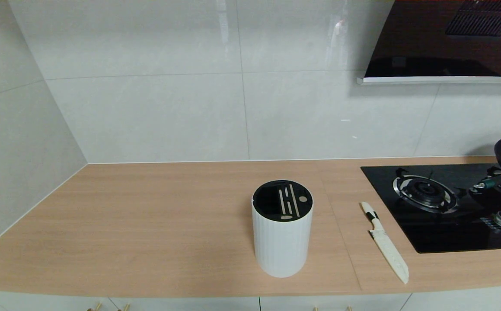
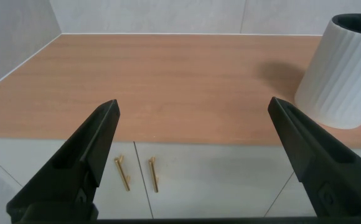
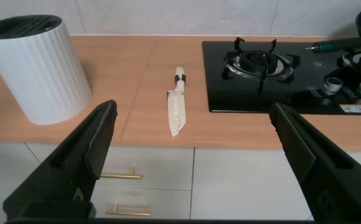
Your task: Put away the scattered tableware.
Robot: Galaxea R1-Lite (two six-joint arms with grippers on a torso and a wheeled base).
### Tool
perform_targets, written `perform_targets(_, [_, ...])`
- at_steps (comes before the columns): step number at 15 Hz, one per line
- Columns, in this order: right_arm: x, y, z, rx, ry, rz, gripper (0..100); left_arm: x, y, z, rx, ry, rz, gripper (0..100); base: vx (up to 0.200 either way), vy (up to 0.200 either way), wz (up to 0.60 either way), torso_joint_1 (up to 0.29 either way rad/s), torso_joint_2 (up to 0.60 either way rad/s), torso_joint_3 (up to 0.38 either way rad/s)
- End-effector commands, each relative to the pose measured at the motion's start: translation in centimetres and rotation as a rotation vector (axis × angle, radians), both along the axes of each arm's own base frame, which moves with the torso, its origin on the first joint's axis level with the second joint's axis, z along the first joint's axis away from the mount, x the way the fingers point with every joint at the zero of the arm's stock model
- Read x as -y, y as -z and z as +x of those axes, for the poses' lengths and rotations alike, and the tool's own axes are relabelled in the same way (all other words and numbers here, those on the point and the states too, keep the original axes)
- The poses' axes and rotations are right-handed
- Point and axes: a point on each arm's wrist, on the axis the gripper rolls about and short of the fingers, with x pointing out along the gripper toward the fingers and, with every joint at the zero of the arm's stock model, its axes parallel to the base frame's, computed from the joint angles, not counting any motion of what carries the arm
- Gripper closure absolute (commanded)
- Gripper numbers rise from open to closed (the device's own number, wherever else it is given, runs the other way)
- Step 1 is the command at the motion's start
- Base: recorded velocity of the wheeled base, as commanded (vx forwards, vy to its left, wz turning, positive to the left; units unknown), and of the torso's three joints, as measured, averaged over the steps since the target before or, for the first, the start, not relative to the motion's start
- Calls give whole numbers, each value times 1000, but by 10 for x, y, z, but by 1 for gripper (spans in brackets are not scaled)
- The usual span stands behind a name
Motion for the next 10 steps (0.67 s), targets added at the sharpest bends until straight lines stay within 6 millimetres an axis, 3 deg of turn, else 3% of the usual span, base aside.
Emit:
perform_targets(1, [0,0,0,-1,-3,-3,0,0,0,0,0,-1,0,0,0,0,0,0,0,0])
perform_targets(4, [0,-1,1,-8,-3,-23,0,0,0,0,0,-1,0,0,0,0,0,0,0,0])
perform_targets(5, [0,-18,0,3,-14,-14,0,0,0,0,0,-1,0,0,0,0,0,0,0,0])
perform_targets(6, [0,-57,1,32,-45,24,0,0,0,0,0,-1,0,0,0,0,0,0,0,0])
perform_targets(8, [-2,-98,26,-57,-128,24,0,0,0,0,0,-1,0,0,0,0,0,0,0,0])
perform_targets(10, [-4,-125,54,-131,-164,30,0,0,0,0,1,-1,0,0,0,0,0,0,0,0])
